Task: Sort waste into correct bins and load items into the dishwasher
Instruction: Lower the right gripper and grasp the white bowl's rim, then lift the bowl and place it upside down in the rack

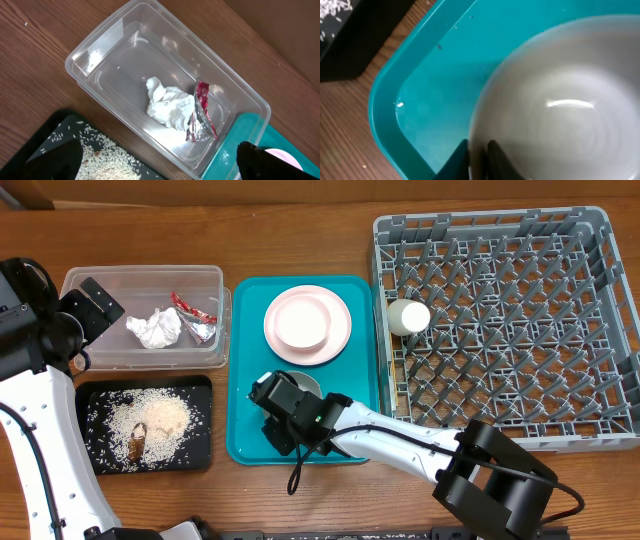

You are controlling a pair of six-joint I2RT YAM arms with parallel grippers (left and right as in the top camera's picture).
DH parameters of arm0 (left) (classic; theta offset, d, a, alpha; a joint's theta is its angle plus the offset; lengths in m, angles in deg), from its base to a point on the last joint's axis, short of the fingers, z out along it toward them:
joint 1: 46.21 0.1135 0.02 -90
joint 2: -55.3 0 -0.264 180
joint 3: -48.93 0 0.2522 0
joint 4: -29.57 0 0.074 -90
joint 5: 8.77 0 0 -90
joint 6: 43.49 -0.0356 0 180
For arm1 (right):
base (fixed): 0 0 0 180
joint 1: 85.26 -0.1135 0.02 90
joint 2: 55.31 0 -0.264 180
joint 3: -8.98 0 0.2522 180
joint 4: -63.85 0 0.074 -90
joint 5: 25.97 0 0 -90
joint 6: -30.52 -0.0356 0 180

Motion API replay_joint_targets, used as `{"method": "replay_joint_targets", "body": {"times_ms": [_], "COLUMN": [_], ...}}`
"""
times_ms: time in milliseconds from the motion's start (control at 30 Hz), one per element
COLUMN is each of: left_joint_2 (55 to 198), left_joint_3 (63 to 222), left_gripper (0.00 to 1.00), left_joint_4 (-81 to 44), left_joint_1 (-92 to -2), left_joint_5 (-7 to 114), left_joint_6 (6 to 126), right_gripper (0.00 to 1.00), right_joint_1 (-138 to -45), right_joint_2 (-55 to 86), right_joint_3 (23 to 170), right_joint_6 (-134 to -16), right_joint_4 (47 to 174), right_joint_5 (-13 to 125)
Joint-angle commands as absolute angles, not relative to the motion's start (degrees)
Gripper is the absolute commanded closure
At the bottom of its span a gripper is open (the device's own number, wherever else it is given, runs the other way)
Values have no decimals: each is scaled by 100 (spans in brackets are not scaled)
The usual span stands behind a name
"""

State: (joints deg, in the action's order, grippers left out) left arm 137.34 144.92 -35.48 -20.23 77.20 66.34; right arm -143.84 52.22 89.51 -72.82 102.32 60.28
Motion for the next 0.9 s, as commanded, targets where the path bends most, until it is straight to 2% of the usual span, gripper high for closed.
{"method": "replay_joint_targets", "body": {"times_ms": [0,100,167,500,733,833,867], "left_joint_2": [13780,13780,13780,13780,13780,13780,13780], "left_joint_3": [14541,14541,14541,14541,14541,14541,14541], "left_gripper": [0,0,0,0,0,0,0], "left_joint_4": [-3539,-3539,-3539,-3539,-3539,-3539,-3539], "left_joint_1": [-2008,-2008,-2008,-2008,-2008,-2008,-2008], "left_joint_5": [7720,7720,7720,7720,7720,7720,7720], "left_joint_6": [6730,6730,6730,6730,6730,6730,6730], "right_gripper": [91,92,96,96,96,96,96], "right_joint_1": [-14402,-14402,-14400,-14155,-13121,-12433,-11954], "right_joint_2": [4975,4649,4186,2455,1108,649,435], "right_joint_3": [9075,9075,9075,9075,9075,9075,9075], "right_joint_6": [-7275,-7275,-7275,-7293,-7275,-7249,-7094], "right_joint_4": [10379,10484,10656,11561,12442,12720,12864], "right_joint_5": [6105,6118,6216,6330,5810,5241,4745]}}
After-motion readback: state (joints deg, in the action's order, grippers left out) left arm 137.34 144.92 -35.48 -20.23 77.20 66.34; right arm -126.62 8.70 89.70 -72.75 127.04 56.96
